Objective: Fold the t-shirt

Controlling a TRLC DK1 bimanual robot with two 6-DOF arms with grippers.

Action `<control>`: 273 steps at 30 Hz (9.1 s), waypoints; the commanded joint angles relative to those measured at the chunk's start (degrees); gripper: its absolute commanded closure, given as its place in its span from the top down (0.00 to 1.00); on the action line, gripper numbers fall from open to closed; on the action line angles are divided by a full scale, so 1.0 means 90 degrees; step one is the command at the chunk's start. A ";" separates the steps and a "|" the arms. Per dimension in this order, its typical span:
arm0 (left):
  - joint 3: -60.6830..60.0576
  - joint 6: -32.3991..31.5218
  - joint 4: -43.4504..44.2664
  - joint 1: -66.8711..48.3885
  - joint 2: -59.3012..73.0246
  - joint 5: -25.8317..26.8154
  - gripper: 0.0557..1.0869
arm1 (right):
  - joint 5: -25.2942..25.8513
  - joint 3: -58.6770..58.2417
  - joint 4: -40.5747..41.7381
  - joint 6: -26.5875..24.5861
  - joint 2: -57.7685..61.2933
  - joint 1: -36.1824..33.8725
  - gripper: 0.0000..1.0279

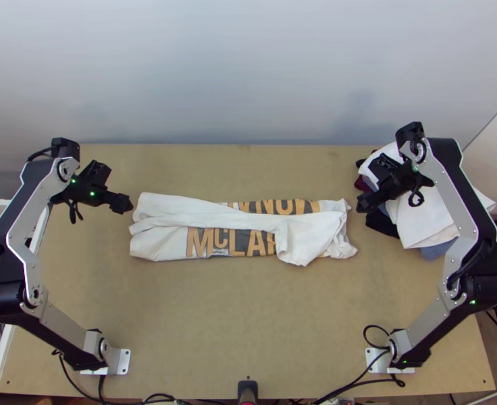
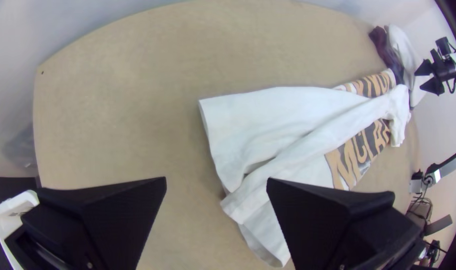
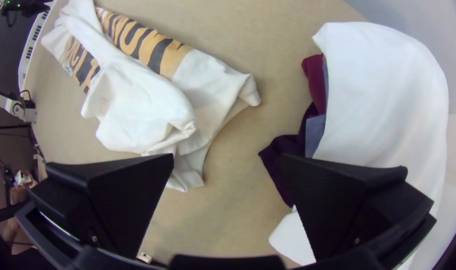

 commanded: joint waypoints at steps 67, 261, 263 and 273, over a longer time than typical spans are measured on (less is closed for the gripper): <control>-0.1102 -0.1941 0.0984 -0.0115 0.0639 0.1185 0.95 | -0.1699 -0.2220 0.2961 0.0657 0.0136 0.1530 0.03; 0.2570 -0.1970 0.0037 -0.3992 0.2914 0.1039 0.08 | -0.1729 -0.0638 0.1887 0.1848 -0.0421 0.2360 0.03; 0.2404 -0.1970 0.0145 -0.4060 0.2914 0.0980 0.08 | -0.1729 -0.0237 0.1887 0.1877 -0.0069 0.2526 0.03; 0.2043 -0.1921 0.0320 -0.4314 0.2934 0.0834 0.08 | -0.2051 0.0192 0.1974 0.2190 0.0897 0.3132 0.03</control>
